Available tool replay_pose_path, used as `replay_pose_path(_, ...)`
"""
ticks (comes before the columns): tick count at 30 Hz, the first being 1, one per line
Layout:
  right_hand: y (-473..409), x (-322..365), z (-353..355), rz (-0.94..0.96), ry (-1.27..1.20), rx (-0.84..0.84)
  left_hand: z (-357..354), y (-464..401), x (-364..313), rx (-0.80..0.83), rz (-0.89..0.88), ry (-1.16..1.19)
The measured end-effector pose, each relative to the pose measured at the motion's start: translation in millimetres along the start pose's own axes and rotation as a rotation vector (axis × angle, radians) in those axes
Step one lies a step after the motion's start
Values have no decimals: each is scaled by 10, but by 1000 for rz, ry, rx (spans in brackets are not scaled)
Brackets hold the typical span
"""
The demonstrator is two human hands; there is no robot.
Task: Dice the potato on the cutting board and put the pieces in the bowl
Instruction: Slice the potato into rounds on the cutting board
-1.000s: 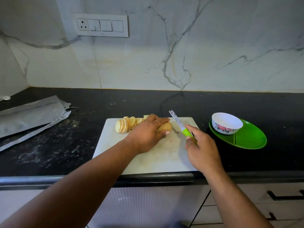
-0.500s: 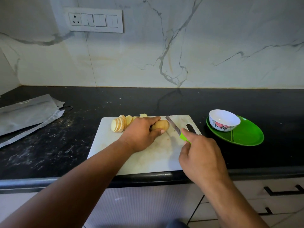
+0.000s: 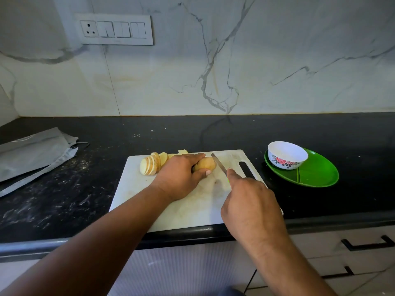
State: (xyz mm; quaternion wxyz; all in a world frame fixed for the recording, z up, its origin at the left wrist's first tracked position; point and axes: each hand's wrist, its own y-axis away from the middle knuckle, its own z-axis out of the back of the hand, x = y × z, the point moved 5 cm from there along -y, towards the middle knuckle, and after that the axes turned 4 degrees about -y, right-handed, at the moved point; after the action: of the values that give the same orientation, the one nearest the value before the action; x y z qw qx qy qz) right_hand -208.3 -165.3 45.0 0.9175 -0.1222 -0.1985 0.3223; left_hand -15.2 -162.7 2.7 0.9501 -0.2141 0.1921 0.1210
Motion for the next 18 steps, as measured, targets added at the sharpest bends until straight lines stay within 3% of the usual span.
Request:
replay_pose_path(8,-127,84,-199,-5,86,-8,-10,-4,-16,-6,-39,22)
replay_pose_path(18,-292,104,-330,-22,20,-20,-4,-17,-15,-14,-37,18)
